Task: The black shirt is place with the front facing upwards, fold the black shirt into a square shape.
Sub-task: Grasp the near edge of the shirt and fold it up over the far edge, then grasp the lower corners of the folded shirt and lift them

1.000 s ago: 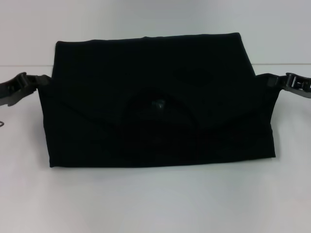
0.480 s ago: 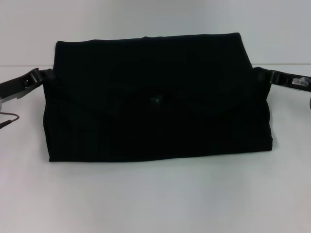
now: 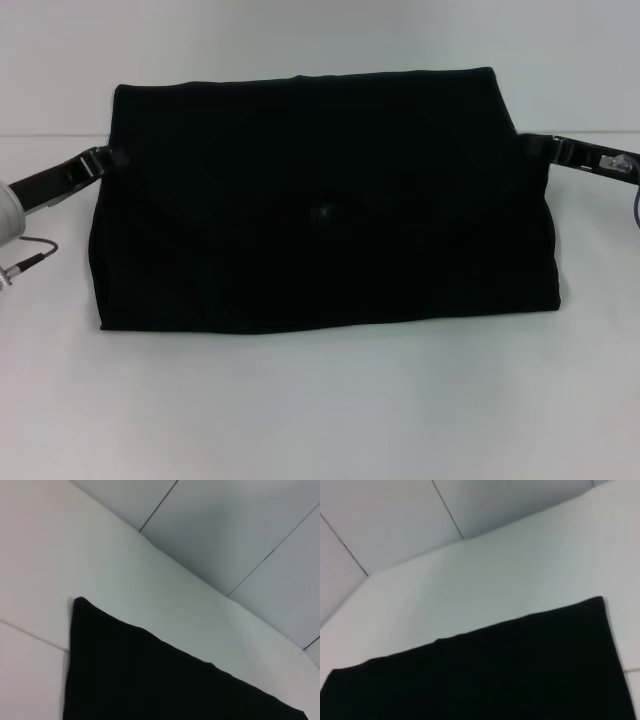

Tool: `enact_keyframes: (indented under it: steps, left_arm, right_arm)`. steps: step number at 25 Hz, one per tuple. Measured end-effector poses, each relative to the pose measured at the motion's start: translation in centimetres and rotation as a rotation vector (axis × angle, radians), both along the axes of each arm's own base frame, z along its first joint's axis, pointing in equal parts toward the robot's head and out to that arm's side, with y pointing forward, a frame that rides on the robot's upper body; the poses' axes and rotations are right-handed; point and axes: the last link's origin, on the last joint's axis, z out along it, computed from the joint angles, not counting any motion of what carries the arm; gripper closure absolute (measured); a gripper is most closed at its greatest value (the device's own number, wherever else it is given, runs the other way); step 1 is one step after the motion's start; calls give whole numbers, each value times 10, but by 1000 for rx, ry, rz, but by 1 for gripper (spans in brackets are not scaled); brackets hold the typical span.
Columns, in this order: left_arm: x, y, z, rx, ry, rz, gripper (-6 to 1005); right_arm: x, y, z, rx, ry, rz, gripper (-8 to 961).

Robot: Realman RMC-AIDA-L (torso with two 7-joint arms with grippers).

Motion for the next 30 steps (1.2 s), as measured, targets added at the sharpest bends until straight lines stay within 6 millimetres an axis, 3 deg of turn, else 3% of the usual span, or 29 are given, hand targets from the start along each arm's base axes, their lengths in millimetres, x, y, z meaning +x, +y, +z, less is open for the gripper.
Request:
enact_keyframes:
  steps: [7, 10, 14, 17, 21, 25, 30]
  left_arm:
    - [2, -8, -2, -86, -10, -44, 768]
    - [2, -19, 4, -149, -50, -77, 693]
    - [-5, -36, 26, -261, -162, -33, 593]
    - [-12, -51, 38, -360, -184, -1, 444]
    - [-24, -66, 39, -435, -153, 64, 271]
    - [-27, -66, 31, -443, -131, 84, 122]
    - [-25, -61, 21, -458, -85, 86, 63]
  right_arm:
    - [14, -8, 5, -3, 24, -19, 799]
    - [19, -19, 11, -1, 102, -9, 597]
    - [11, -52, 12, -58, 199, 219, 400]
    - [4, -79, 4, -128, 186, 403, 272]
    - [6, -99, -14, -204, 158, 481, 114]
    - [7, -105, -23, -230, 146, 488, 29]
    - [7, -106, -24, -240, 150, 491, 11]
